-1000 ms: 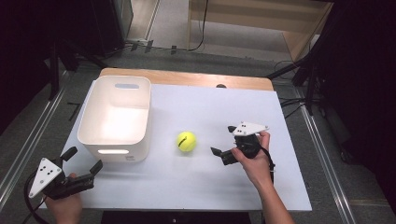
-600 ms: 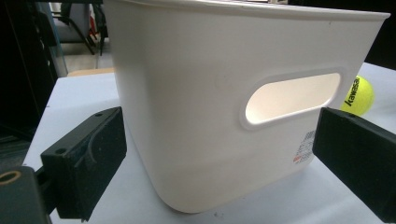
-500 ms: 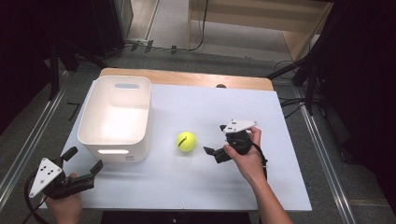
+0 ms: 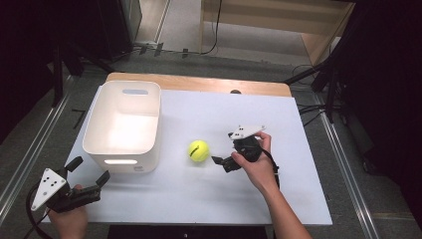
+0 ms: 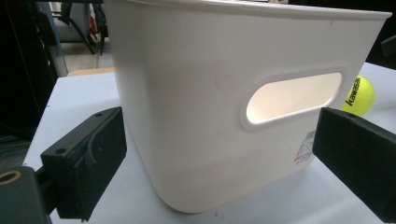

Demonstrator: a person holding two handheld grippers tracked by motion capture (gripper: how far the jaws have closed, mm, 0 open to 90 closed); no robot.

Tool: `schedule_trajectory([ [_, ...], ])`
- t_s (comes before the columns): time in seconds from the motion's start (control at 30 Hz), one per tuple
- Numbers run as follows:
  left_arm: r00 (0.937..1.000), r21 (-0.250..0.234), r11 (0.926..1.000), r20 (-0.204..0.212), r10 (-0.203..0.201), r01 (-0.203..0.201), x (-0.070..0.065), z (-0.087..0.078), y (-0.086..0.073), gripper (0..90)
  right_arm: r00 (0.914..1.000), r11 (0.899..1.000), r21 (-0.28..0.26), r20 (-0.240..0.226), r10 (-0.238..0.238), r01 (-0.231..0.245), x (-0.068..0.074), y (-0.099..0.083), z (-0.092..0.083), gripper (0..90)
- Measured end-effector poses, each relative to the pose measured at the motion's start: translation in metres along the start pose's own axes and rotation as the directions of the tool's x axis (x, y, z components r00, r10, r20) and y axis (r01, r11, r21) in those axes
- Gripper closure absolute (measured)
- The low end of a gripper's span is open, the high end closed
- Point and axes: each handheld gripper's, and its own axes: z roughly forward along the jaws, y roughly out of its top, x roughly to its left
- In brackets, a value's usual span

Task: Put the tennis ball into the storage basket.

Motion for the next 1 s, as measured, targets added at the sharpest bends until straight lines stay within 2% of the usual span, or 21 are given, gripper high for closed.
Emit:
schedule_trajectory([
  [0.43,1.0,-0.002,1.0,0.001,-0.002,0.002,0.0,0.0,0.0,2.9,0.9997,0.999,0.039,-0.023,0.005,-0.004,0.001,0.006,0.015,0.0],
  [1.0,1.0,-0.002,1.0,-0.002,-0.004,0.004,0.0,0.0,0.0,2.8,0.9987,0.998,0.061,-0.051,-0.005,0.008,0.004,0.019,0.029,0.0],
])
